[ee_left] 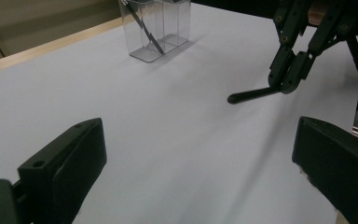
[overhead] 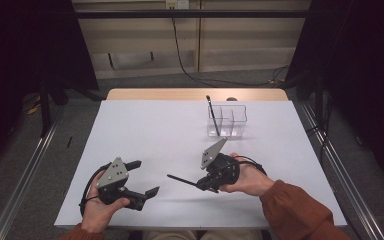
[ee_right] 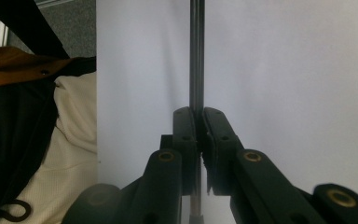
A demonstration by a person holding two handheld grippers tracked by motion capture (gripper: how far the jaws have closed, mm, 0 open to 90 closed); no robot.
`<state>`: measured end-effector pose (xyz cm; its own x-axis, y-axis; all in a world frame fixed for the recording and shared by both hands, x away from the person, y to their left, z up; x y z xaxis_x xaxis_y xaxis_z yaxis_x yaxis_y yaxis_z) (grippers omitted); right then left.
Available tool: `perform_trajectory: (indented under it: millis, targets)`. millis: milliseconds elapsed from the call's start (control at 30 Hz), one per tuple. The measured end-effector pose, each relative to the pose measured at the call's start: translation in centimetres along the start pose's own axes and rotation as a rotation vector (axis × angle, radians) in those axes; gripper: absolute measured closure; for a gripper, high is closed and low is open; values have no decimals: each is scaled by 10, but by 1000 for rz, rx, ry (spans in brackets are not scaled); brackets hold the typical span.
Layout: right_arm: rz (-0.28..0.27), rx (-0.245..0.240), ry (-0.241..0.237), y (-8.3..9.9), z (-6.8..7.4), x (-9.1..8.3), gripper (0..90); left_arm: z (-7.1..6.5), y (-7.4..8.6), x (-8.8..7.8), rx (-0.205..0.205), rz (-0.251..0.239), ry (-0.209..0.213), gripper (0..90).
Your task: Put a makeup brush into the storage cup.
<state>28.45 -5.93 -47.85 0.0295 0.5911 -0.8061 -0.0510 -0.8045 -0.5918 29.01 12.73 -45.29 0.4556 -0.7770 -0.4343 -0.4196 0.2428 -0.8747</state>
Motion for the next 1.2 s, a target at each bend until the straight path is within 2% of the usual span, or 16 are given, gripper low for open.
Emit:
perform_trajectory:
  millis: [200,233,267,367,667,867,1200]
  targets:
    - [38,-12,-13,3,1,-1,846,-3,-1,5,15,43,6,29]
    - [45,-11,-14,3,1,-1,846,-3,-1,6,23,50,10,29]
    - [57,-14,-17,4,1,-1,846,-5,-1,7,9,55,14,29]
    - [78,-19,-22,5,0,-2,846,-6,-2,10,30,75,32,29]
    - [127,-34,-31,7,1,-2,846,-14,-7,20,41,130,67,34]
    - [161,-45,-40,6,1,-4,846,-15,-9,25,62,169,66,34]
    - [214,-59,-54,7,2,-2,845,-21,-10,33,94,249,94,36]
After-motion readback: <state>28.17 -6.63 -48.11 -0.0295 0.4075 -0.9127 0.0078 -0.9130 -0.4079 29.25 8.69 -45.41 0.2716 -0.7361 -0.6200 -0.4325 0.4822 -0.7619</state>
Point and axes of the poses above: each handheld gripper's, and its own axes: x roughly forward along the jaws, y roughly out of its underside, z roughly to its left, the point moved 9 cm from there along x, roughly forward along the jaws, and after that the axes turned 12 degrees about -x, right-handed, at the moved point
